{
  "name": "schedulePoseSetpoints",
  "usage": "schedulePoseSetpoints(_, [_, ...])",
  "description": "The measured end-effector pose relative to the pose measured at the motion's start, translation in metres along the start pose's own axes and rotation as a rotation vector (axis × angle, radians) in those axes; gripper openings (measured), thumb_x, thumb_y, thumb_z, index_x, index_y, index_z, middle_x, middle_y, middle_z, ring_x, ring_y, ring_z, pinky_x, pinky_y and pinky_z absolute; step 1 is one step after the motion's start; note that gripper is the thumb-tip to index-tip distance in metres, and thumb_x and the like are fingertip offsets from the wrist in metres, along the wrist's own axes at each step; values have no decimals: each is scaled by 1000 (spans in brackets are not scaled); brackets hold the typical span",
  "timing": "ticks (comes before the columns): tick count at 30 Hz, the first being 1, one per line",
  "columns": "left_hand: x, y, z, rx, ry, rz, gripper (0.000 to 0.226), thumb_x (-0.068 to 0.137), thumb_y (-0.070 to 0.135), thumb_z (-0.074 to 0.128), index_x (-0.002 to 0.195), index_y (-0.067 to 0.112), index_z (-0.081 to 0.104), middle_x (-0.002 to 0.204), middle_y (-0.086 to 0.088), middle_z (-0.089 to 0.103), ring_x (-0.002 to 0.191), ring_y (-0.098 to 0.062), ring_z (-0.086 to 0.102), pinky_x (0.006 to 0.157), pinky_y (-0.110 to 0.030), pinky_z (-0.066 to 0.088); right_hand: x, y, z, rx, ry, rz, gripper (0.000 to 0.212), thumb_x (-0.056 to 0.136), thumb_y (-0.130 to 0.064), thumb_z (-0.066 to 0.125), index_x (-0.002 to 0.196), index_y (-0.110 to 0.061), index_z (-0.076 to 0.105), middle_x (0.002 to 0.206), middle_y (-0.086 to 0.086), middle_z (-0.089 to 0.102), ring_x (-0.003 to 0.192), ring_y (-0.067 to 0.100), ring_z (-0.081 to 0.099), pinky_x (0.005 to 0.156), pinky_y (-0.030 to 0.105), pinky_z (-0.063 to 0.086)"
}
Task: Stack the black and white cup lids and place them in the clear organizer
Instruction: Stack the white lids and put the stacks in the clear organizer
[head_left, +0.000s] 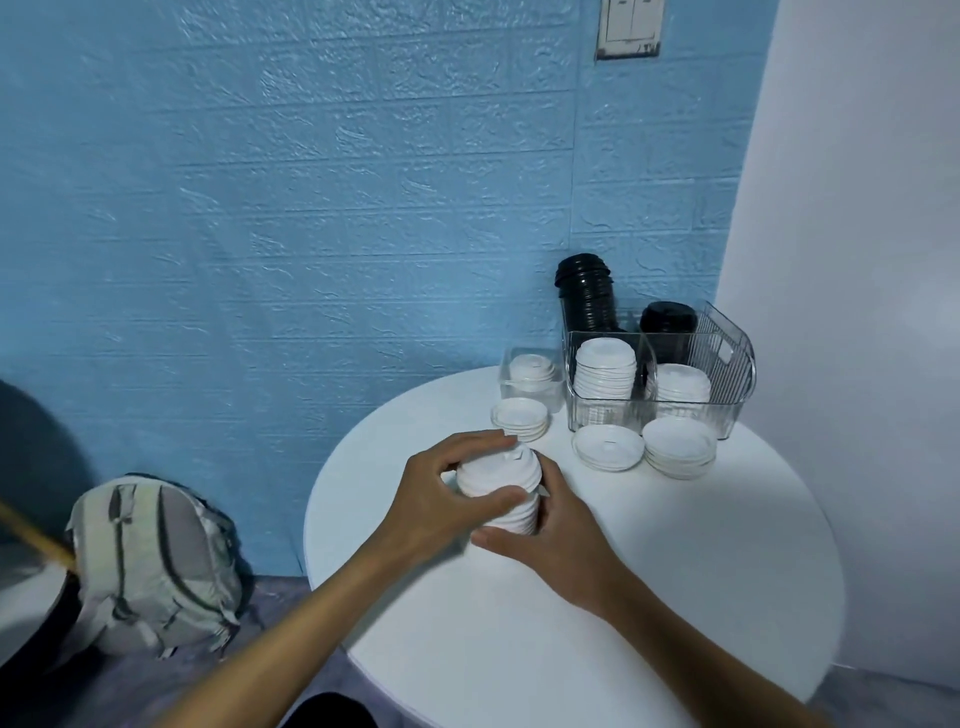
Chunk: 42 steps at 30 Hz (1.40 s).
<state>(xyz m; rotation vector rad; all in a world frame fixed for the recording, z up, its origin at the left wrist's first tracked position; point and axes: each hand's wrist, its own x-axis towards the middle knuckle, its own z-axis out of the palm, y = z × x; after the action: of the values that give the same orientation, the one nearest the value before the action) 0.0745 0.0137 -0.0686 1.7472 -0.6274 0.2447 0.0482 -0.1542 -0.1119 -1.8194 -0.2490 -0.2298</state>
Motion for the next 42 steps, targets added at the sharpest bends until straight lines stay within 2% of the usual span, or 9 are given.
schedulePoseSetpoints(5, [-7, -5, 2, 53, 4, 32, 47, 66, 22, 96, 110, 26, 79, 125, 17, 70, 126, -5, 60, 101, -13, 43, 1, 2, 1, -24, 28, -9, 104, 57, -45, 94, 140, -55, 33, 138, -17, 58, 125, 6, 59, 106, 45, 50])
schedulePoseSetpoints(12, [-15, -10, 6, -18, 11, -18, 45, 69, 21, 94, 110, 29, 80, 134, 13, 66, 131, -4, 56, 104, -18, 45, 0, 1, 0, -45, 4, -54, 97, 64, -36, 92, 144, -46, 38, 138, -20, 57, 129, 8, 57, 109, 45, 48])
schedulePoseSetpoints(17, [-17, -4, 8, -248, -27, -146, 31, 91, 27, 73, 120, 18, 76, 139, 13, 63, 133, 0, 54, 102, -14, 44, -2, -3, -1, -23, -16, -79, 83, 70, -29, 92, 137, -42, 46, 132, -19, 62, 125, 7, 59, 108, 42, 49])
schedulePoseSetpoints(20, [-19, -2, 15, -306, -4, -205, 31, 103, 17, 53, 131, 14, 66, 134, 11, 67, 129, -6, 58, 96, -11, 45, -3, -5, -1, 8, -19, -79, 82, 69, -35, 91, 138, -37, 46, 134, -13, 62, 126, 11, 59, 109, 45, 47])
schedulePoseSetpoints(26, [-23, 0, 20, -487, -31, -346, 32, 105, 23, 46, 136, 20, 53, 127, 1, 69, 113, -11, 65, 92, -21, 51, -1, -4, 0, 28, -45, -37, 72, 72, -46, 80, 135, -42, 45, 133, -18, 60, 126, 4, 57, 109, 33, 45])
schedulePoseSetpoints(29, [-22, -1, 26, -688, 20, -430, 36, 97, 23, 57, 133, 20, 55, 119, -6, 72, 106, -21, 67, 94, -38, 52, 3, -5, 2, 225, -17, 60, 52, 81, -51, 67, 129, -36, 53, 129, -13, 65, 122, 4, 59, 109, 33, 43])
schedulePoseSetpoints(33, [-21, 2, 35, -758, 122, -446, 27, 94, 16, 57, 120, 19, 62, 106, -5, 74, 96, -20, 69, 85, -35, 52, 6, -14, 14, 318, 84, 95, 18, 106, -40, 44, 118, -30, 54, 124, -5, 62, 117, 4, 59, 105, 25, 42])
schedulePoseSetpoints(38, [-22, 3, 41, -709, 181, -432, 19, 101, 12, 50, 114, 18, 62, 101, -3, 74, 90, -14, 70, 79, -29, 54, 10, -10, 20, 342, 153, 75, 17, 106, -26, 45, 114, -29, 60, 121, 2, 65, 123, 22, 59, 111, 39, 43])
schedulePoseSetpoints(42, [-23, 0, 38, -744, 145, -428, 24, 99, 7, 51, 119, 16, 62, 108, -8, 74, 97, -21, 68, 87, -34, 52, 9, -8, 16, 349, 113, 58, 19, 106, -17, 44, 114, -27, 59, 123, 11, 65, 122, 31, 60, 109, 43, 45])
